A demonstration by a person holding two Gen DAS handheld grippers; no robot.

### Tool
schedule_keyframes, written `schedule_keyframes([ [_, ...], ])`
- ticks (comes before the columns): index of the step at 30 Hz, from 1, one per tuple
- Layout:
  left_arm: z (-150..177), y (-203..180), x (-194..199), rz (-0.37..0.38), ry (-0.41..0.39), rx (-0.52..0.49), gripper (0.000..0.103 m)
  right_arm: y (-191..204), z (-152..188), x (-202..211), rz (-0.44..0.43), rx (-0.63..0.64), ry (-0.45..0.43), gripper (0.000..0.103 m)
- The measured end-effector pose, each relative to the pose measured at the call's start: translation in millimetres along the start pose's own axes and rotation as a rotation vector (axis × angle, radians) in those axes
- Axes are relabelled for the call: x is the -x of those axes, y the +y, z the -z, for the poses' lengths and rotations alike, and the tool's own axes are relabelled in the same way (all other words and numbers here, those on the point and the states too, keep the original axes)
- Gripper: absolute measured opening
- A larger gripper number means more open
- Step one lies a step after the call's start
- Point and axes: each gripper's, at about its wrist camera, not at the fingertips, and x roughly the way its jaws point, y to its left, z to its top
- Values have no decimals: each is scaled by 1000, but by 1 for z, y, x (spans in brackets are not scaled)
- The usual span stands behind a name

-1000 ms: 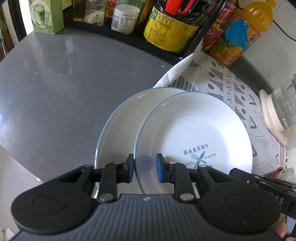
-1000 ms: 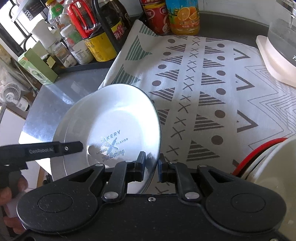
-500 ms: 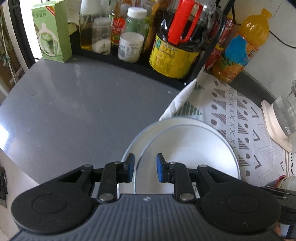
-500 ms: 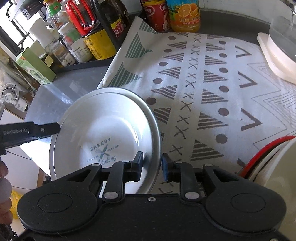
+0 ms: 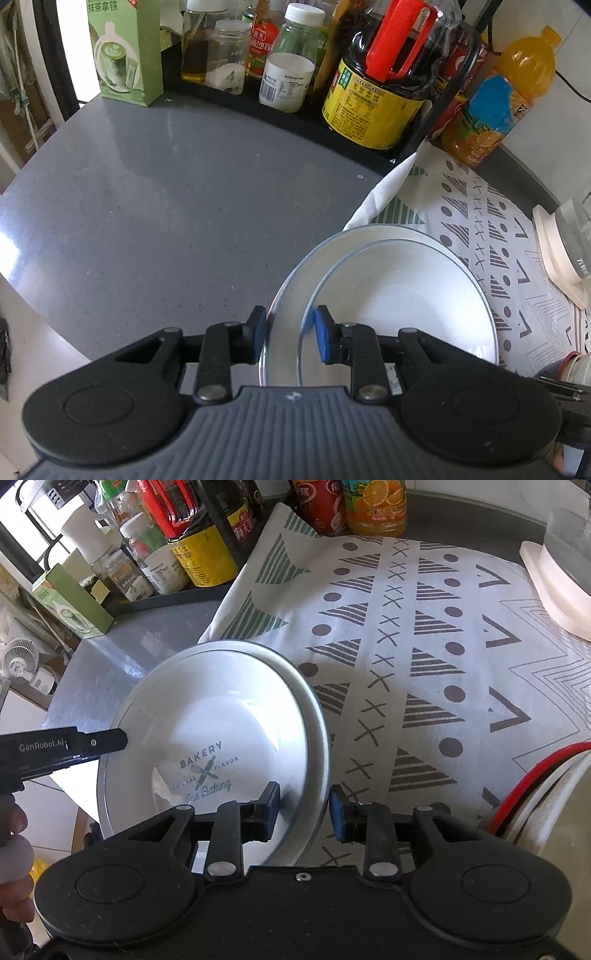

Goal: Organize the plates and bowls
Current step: 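Lower the 'BAKERY' plate onto the 'Sweet' plate and open both tools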

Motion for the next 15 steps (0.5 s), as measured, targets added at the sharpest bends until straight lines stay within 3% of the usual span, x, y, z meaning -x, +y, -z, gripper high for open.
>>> schedule_keyframes([
  [7, -4, 1, -1, -13, 4, 6, 25, 1, 0, 6, 2, -20, -12, 34],
  [9, -6, -1, 1, -29, 4, -11, 25, 2, -1, 13, -6, -27, -30, 44],
  [15, -15, -5, 20, -4, -42, -29, 26, 7, -8, 40, -21, -16, -118, 60],
])
